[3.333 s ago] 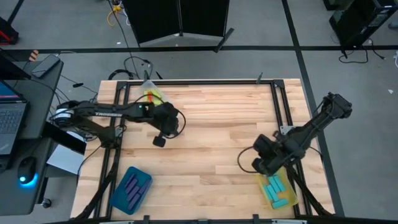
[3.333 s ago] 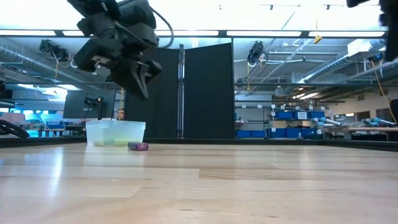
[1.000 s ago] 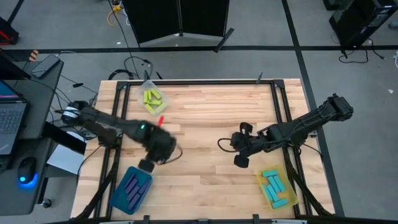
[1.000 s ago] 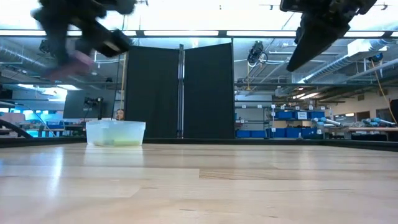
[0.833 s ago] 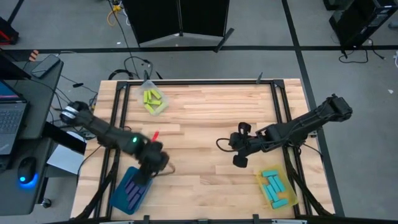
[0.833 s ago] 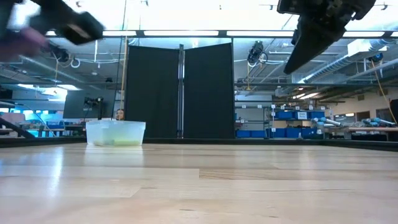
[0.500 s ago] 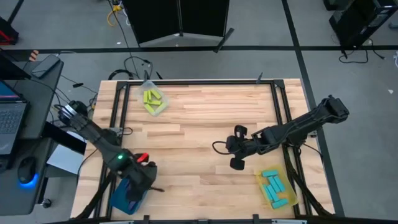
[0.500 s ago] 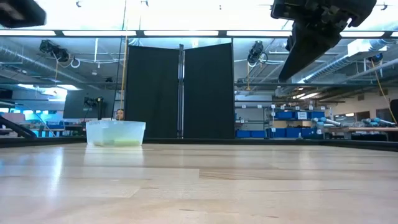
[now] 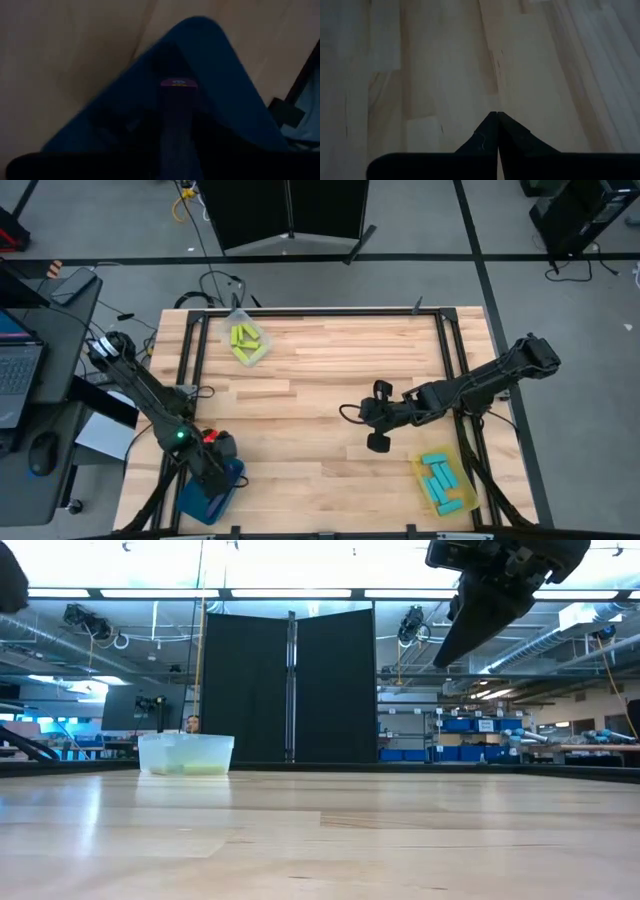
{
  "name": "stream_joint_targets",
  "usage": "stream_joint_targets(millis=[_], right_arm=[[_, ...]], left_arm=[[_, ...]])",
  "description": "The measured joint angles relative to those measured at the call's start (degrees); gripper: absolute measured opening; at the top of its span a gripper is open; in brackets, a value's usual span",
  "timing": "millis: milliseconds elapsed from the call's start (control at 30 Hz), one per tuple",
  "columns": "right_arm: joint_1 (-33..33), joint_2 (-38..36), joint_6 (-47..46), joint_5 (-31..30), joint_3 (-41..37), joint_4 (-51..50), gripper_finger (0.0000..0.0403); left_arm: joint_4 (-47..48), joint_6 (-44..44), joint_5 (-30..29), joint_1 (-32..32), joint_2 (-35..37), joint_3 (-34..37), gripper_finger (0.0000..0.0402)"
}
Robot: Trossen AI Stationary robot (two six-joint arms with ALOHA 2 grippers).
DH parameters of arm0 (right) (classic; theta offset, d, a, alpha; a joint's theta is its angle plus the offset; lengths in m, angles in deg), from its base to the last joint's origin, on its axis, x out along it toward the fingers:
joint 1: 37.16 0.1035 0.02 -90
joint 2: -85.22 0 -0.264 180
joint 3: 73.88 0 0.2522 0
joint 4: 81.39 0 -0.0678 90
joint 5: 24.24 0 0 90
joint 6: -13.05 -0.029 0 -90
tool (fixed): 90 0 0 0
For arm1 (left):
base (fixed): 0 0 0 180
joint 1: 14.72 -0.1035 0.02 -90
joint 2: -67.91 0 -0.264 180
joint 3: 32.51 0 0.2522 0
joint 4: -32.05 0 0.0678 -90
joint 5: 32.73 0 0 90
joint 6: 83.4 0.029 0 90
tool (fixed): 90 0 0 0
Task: Sort blocks
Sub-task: Put the purple block into the blue bin
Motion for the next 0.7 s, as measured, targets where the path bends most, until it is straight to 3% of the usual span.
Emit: stream_joint_targets(millis=[500,633,700], right_arm=[[-1.5,0.0,0.4,1.1,0.0,0.2,0.0014],[-1.5,0.0,0.4,1.1,0.0,0.2,0.0016],[-1.6,0.0,0.9,2.6,0.0,0.1,0.0014]], left_arm=[[-2.4,-15.7,-1.8,0.1,-0.2,4.3,0.01],[-4.4,-13.9,-0.9,0.1,-0.8,4.5,0.01],[-7.4,-11.8,-0.6,-0.1,-0.8,4.4,0.0119]])
